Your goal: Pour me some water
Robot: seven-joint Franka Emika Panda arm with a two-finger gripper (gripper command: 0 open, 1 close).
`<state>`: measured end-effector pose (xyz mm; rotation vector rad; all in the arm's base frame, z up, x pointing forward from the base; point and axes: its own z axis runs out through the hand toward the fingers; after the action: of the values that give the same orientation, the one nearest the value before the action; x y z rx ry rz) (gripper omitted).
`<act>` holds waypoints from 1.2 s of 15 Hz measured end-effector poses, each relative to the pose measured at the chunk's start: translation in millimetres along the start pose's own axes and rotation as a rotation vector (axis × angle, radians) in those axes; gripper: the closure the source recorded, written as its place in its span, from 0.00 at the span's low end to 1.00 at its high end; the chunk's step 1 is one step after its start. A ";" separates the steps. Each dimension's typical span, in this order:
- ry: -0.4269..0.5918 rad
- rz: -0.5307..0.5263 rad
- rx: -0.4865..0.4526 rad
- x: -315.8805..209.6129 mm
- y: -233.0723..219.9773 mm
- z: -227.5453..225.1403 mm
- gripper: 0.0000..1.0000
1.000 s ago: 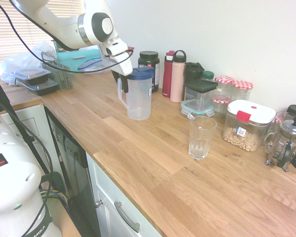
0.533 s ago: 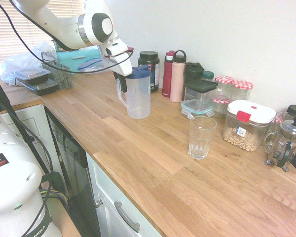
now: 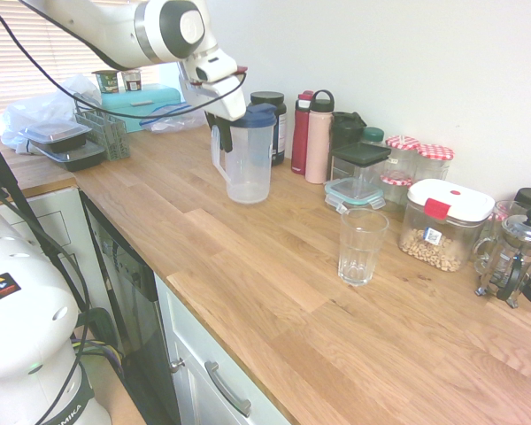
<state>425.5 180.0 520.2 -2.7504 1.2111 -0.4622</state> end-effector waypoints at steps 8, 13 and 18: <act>-0.137 -0.320 -0.016 49.2 164.1 -87.2 1.00; -0.122 -0.472 -0.034 75.3 261.3 -77.0 1.00; -0.129 -0.549 0.005 128.7 346.0 -70.7 1.00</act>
<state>241.9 -147.2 544.1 -3.0276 0.4116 -0.3166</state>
